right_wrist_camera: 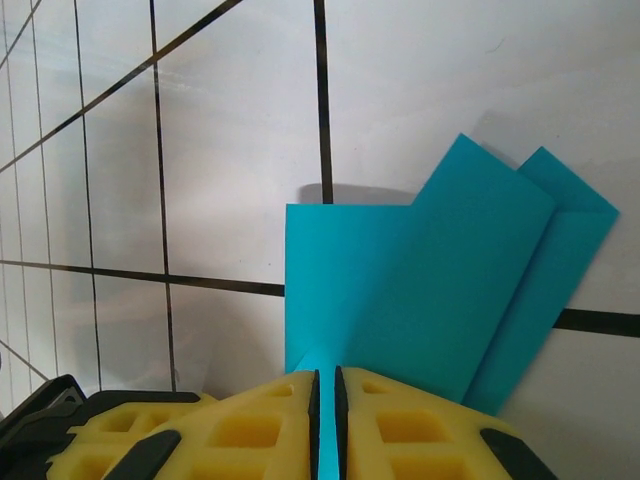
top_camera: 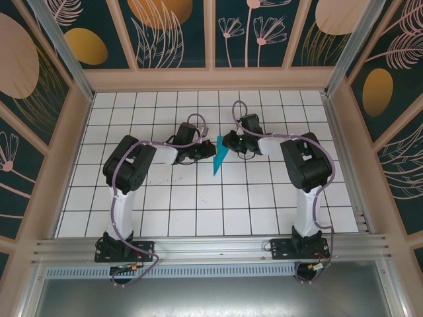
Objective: Fold a paper plane with a square sheet of paper (fold left side to right side)
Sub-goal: Fold the wing for the fifth time at the center of the table.
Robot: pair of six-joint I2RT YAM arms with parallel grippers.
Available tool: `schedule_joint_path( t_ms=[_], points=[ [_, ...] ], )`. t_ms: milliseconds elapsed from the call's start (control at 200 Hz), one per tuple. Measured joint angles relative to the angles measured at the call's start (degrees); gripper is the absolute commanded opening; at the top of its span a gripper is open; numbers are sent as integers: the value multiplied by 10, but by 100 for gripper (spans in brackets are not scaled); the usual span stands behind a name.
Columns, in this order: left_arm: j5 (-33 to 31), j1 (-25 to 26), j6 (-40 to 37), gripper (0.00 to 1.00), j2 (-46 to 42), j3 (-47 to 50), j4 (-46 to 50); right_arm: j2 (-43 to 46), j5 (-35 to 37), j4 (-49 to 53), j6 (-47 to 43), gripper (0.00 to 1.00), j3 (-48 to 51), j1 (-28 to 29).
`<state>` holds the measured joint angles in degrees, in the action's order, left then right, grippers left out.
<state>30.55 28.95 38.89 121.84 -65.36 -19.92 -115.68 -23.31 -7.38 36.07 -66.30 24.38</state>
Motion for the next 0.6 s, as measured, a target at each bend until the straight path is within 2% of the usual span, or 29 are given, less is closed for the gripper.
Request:
schedule_joint_path(
  t_ms=[485, 601],
  points=[
    [1, 0, -3, 0, 1, -3, 5, -10, 24, 28, -12, 15, -5, 3],
    [-3, 0, -3, 10, -2, -3, 7, -10, 29, 32, -12, 14, -7, 4]
  ],
)
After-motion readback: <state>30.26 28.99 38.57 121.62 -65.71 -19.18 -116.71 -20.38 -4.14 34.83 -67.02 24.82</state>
